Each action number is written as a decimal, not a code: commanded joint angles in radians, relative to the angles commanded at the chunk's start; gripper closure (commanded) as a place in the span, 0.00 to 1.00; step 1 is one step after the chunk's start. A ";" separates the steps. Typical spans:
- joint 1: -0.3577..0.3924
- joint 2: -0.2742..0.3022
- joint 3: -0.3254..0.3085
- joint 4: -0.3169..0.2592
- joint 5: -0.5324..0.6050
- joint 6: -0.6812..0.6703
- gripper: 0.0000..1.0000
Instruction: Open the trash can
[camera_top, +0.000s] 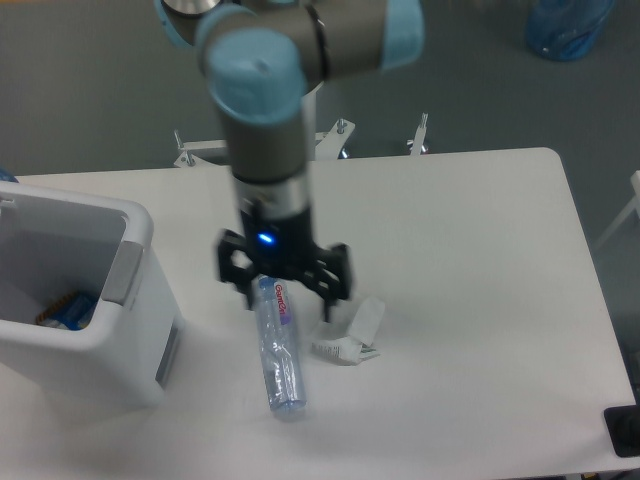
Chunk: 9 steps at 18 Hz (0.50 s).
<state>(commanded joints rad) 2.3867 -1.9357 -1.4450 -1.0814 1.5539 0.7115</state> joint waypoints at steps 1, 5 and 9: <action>0.021 -0.015 -0.003 0.000 0.005 0.026 0.00; 0.094 -0.043 -0.031 0.002 0.043 0.253 0.00; 0.144 -0.054 -0.040 0.003 0.041 0.443 0.00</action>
<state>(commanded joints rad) 2.5310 -1.9895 -1.4849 -1.0784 1.5953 1.1547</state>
